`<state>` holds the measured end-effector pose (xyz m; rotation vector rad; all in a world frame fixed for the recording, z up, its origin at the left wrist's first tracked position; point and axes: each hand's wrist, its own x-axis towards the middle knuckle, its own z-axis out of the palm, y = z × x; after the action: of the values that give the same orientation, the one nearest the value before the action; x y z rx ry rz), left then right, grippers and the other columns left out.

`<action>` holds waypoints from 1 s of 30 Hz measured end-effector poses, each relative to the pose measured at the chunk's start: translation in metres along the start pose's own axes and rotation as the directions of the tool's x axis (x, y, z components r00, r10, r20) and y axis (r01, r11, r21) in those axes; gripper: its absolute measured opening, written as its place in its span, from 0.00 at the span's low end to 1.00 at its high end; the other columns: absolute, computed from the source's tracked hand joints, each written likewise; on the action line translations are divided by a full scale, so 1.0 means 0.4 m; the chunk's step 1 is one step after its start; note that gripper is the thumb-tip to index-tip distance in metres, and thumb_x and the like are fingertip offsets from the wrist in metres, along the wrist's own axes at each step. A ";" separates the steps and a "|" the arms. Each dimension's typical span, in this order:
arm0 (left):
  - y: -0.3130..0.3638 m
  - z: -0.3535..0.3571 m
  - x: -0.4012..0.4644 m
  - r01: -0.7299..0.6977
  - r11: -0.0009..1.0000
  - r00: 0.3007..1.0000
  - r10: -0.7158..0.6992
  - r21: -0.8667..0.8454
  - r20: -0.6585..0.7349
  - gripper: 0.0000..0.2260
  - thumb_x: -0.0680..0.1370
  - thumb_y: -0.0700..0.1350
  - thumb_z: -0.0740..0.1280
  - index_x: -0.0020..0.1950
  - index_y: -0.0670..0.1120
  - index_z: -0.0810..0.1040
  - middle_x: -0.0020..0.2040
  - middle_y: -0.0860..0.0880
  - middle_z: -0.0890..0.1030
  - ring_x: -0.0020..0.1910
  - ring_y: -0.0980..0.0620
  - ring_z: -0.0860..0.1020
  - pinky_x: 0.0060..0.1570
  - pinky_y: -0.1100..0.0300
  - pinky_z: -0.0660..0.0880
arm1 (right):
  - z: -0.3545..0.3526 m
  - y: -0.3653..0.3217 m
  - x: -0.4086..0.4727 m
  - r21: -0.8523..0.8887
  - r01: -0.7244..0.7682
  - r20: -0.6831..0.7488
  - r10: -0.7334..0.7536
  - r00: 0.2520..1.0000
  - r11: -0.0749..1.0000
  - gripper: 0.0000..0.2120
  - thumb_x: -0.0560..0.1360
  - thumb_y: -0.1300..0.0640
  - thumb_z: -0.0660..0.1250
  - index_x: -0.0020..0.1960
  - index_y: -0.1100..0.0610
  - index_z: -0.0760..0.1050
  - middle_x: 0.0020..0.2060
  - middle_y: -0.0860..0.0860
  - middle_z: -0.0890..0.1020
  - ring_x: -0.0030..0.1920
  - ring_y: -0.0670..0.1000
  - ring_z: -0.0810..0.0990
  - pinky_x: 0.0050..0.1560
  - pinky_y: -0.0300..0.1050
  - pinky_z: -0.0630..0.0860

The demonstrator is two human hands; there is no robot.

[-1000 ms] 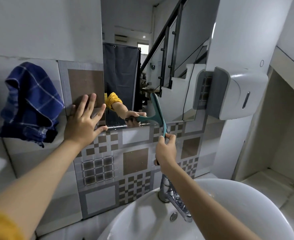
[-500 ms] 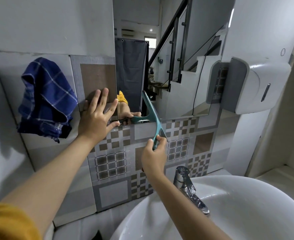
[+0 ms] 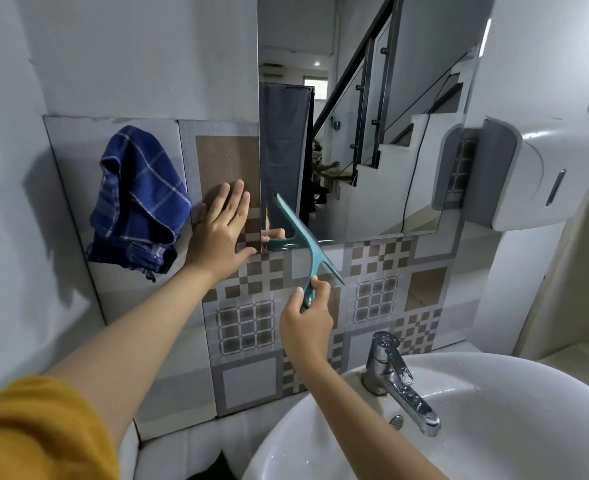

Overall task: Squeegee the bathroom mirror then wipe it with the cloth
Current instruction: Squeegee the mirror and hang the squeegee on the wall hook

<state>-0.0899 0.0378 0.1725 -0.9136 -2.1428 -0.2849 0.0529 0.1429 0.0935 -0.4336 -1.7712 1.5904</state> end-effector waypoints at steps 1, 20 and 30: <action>-0.001 -0.003 0.000 0.002 1.000 1.000 -0.002 0.019 0.013 0.46 0.66 0.49 0.76 0.75 0.43 0.53 0.77 0.46 0.51 0.75 0.47 0.46 0.69 0.40 0.52 | -0.004 0.008 -0.002 -0.017 0.022 0.010 -0.021 1.000 1.000 0.12 0.80 0.56 0.57 0.63 0.49 0.64 0.30 0.50 0.76 0.28 0.46 0.73 0.30 0.44 0.73; -0.006 -0.052 -0.022 -0.022 0.970 0.994 -0.005 0.241 0.110 0.49 0.64 0.53 0.77 0.75 0.41 0.52 0.77 0.44 0.50 0.75 0.47 0.47 0.69 0.44 0.47 | -0.128 0.067 0.013 -0.381 0.226 0.230 -0.144 0.962 0.896 0.17 0.80 0.57 0.58 0.68 0.53 0.65 0.28 0.48 0.74 0.25 0.45 0.71 0.24 0.38 0.70; 0.094 -0.119 -0.039 -0.024 0.997 0.998 0.028 -0.073 0.055 0.40 0.71 0.53 0.71 0.75 0.43 0.54 0.77 0.46 0.51 0.75 0.49 0.48 0.70 0.48 0.44 | -0.234 -0.008 0.016 -0.470 0.355 0.420 -0.149 0.895 0.808 0.15 0.79 0.58 0.60 0.66 0.54 0.66 0.34 0.49 0.76 0.28 0.47 0.75 0.28 0.40 0.77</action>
<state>-0.0298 0.0345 0.1901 -1.0011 -2.1821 -0.3297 0.1137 0.2141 0.0978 -0.1342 -2.4589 1.0017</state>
